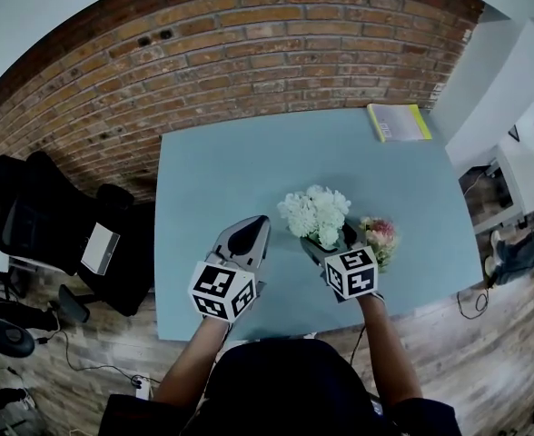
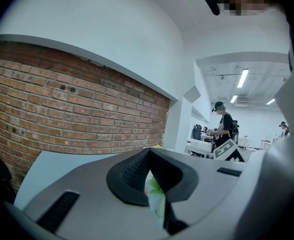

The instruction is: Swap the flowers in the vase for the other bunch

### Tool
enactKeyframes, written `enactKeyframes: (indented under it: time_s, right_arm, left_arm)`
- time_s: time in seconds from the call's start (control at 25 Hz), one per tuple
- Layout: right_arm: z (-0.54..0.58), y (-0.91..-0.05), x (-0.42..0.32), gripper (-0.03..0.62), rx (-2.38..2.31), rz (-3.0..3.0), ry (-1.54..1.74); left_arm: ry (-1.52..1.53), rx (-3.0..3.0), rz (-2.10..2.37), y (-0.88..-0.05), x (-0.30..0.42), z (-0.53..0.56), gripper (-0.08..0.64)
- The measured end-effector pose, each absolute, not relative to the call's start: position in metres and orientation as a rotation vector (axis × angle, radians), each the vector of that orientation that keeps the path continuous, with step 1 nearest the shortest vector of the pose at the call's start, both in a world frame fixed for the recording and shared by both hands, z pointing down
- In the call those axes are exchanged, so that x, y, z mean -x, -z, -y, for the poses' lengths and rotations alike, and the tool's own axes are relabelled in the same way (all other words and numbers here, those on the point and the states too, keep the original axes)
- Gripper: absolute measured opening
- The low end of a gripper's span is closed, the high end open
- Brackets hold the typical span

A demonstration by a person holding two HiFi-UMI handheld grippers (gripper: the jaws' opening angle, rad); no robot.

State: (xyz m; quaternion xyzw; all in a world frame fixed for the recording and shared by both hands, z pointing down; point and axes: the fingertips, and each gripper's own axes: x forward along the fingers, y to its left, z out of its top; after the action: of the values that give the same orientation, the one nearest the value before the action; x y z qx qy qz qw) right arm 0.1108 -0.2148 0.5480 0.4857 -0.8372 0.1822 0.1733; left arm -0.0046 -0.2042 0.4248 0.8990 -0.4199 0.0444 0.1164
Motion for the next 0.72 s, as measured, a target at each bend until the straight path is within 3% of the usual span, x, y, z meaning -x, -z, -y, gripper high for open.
enactKeyframes:
  time_s: [0.72]
  right_arm:
    - [0.234, -0.548, -0.097, 0.413, -1.377, 2.386, -0.489]
  left_arm:
    - [-0.12, -2.587, 1.325, -0.425, 0.03, 0.202, 0.005]
